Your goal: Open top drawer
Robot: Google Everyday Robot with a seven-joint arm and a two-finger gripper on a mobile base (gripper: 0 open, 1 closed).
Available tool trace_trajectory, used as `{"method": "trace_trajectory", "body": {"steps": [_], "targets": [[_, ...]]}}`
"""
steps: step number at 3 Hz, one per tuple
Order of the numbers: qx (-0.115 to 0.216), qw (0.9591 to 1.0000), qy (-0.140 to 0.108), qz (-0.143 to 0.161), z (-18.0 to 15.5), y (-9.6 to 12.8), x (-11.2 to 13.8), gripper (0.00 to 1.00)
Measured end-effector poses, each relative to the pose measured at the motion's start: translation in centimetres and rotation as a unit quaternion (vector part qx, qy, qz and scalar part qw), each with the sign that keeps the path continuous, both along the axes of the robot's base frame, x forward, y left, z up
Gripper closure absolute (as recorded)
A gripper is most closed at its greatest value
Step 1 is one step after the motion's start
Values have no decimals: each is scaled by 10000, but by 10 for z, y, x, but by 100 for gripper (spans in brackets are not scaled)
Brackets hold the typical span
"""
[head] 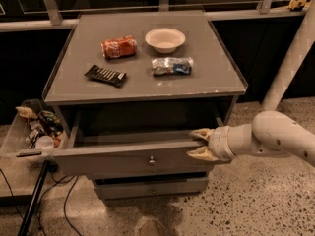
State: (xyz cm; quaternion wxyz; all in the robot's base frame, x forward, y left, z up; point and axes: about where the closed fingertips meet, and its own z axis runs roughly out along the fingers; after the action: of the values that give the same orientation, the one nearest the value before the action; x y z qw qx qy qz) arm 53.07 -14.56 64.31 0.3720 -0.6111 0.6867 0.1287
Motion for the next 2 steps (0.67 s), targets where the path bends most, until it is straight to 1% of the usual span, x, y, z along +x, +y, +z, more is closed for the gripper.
{"method": "trace_trajectory", "body": {"steps": [1, 2], "targets": [[88, 10000, 32, 13, 0, -2, -13, 85], [88, 10000, 32, 13, 5, -2, -13, 100]]}}
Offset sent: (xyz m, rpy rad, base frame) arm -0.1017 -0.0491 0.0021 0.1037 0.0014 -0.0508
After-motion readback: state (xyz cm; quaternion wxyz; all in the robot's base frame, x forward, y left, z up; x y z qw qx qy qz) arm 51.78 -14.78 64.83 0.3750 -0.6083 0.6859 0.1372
